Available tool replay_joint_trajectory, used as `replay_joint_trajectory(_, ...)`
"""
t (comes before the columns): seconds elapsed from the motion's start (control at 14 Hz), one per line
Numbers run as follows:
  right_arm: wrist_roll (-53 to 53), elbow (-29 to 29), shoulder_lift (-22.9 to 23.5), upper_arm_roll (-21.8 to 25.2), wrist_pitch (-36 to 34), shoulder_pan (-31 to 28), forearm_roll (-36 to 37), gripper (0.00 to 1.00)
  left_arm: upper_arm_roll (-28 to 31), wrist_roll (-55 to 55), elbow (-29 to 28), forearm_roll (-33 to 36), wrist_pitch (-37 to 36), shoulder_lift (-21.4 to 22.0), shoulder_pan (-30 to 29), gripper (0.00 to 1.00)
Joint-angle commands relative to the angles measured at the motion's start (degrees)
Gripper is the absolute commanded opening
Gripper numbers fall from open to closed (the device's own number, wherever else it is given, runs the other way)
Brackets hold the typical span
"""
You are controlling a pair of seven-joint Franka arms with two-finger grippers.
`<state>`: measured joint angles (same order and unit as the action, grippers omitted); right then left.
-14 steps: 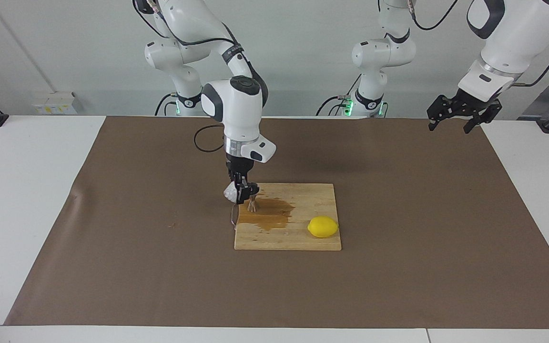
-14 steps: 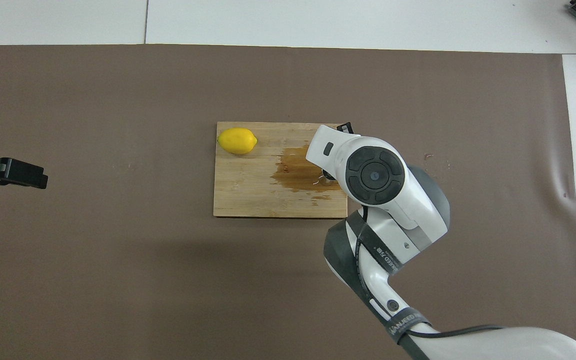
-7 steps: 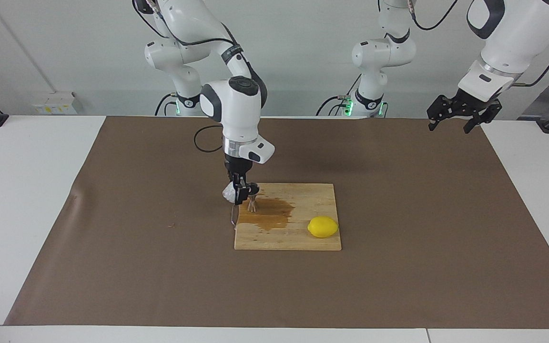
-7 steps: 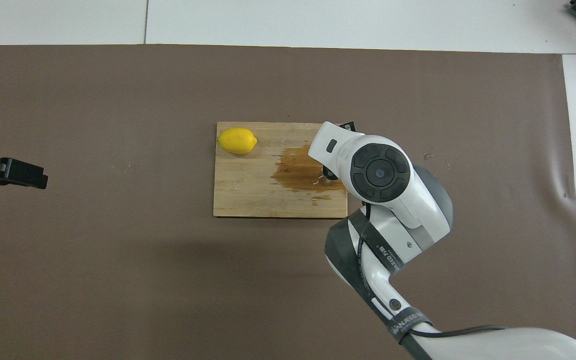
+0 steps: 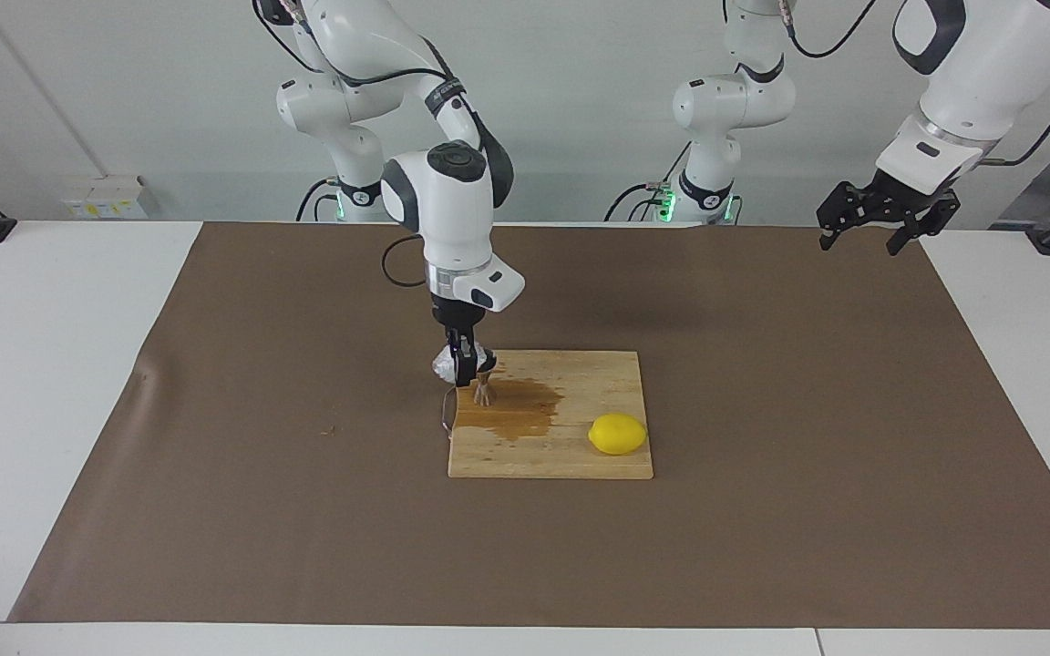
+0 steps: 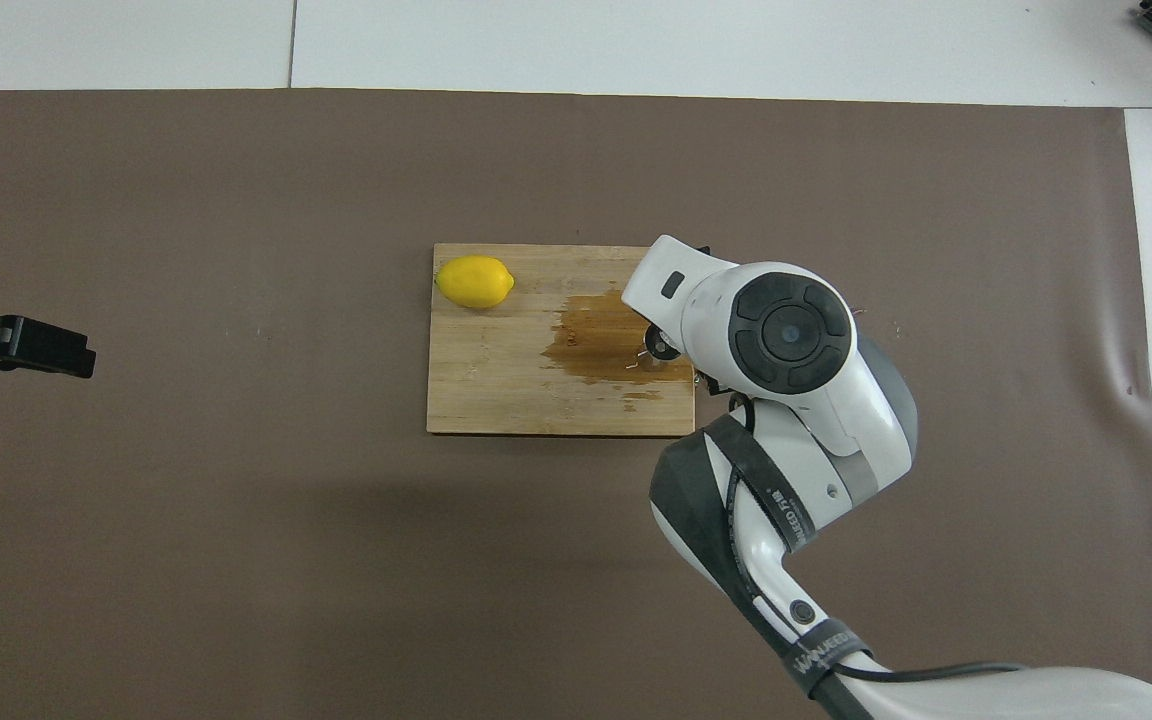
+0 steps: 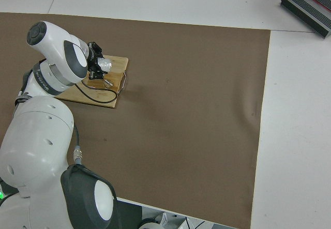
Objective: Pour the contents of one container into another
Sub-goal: 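Tilt the white cup with the right gripper over the metal cup, then carry the white cup back and set it down with the right gripper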
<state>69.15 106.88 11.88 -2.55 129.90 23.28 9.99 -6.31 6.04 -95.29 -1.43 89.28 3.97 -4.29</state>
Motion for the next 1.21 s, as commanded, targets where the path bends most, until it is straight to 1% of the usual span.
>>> replay_joint_trajectory(0.0,3.0,1.1,-1.6,-0.5,-0.7,-2.1,-3.0,0.31,-0.5,0.0,-1.4,0.7,-0.3,1.5,-0.8,1.00)
replay_joint_trajectory(0.14,4.9,1.1,-1.8,-0.5,-1.0,-3.5,-4.4,0.31,-0.5,0.0,-1.4,0.7,-0.3,1.5,-0.9,1.00)
replay_joint_trajectory(0.21,6.3,1.1,-2.1,-0.5,-1.1,-4.5,-6.4,0.31,-0.5,0.0,-1.4,0.7,-0.3,1.5,-0.9,1.00)
replay_joint_trajectory(0.43,11.6,1.3,-2.0,-0.5,-1.9,-9.1,-14.6,0.31,-0.5,0.0,-1.4,0.7,-0.3,1.5,-0.8,1.00)
replay_joint_trajectory(0.64,15.7,3.5,-1.9,-0.5,-1.8,-14.8,-21.7,0.31,-0.5,0.1,-1.4,0.7,-0.3,1.5,-0.9,1.00)
replay_joint_trajectory(0.78,20.2,6.2,-1.0,-0.5,-0.1,-18.7,-27.1,0.31,-0.5,0.0,-1.4,0.7,-0.3,1.5,-0.9,1.00)
replay_joint_trajectory(0.86,22.5,7.8,-0.5,-0.5,2.0,-20.5,-30.2,0.31,-0.5,0.0,-1.4,0.7,-0.3,1.5,-0.8,1.00)
replay_joint_trajectory(1.0,27.2,10.2,0.3,-0.4,5.7,-22.6,-33.4,0.31,-0.5,0.0,-1.4,0.7,-0.3,1.5,-0.9,1.00)
replay_joint_trajectory(1.14,31.3,10.7,2.2,-0.4,10.2,-24.4,-35.3,0.32,-0.5,0.0,-1.4,0.7,-0.3,1.5,-0.8,1.00)
